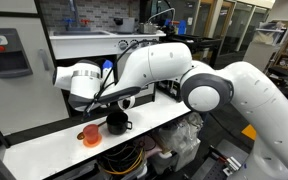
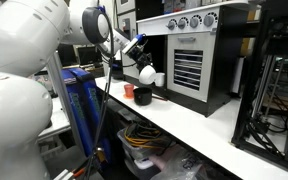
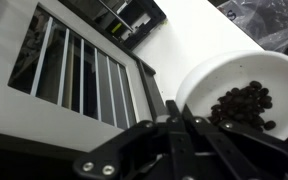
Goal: Pour the contents in the white bowl on the right into the black pot
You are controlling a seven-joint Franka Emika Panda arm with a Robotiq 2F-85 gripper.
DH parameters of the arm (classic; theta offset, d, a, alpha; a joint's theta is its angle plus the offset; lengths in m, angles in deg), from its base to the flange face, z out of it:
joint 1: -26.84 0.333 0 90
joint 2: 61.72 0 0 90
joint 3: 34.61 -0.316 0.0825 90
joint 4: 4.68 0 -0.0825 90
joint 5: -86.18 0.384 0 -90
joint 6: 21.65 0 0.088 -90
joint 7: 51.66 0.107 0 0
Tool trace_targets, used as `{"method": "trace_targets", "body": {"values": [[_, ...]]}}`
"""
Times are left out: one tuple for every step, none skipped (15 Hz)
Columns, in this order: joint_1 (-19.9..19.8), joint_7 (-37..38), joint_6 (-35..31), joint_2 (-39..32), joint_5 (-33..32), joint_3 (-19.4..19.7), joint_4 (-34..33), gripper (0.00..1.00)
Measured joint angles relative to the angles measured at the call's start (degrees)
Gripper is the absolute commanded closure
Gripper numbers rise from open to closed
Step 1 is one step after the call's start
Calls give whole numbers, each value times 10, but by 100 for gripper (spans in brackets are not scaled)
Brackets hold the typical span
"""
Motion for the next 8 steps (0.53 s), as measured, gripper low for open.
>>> {"method": "trace_targets", "body": {"values": [[1, -7, 2, -2, -2, 0, -1, 99], [3, -14, 5, -3, -4, 0, -2, 99], [5, -20, 7, -3, -6, 0, -2, 99], [6, -26, 9, -4, -8, 0, -2, 99], [8, -34, 10, -4, -10, 0, -2, 99], [10, -42, 12, -5, -13, 0, -2, 99], [12, -51, 13, -6, -17, 0, -2, 99], [15, -59, 14, -7, -20, 0, -2, 99]]}}
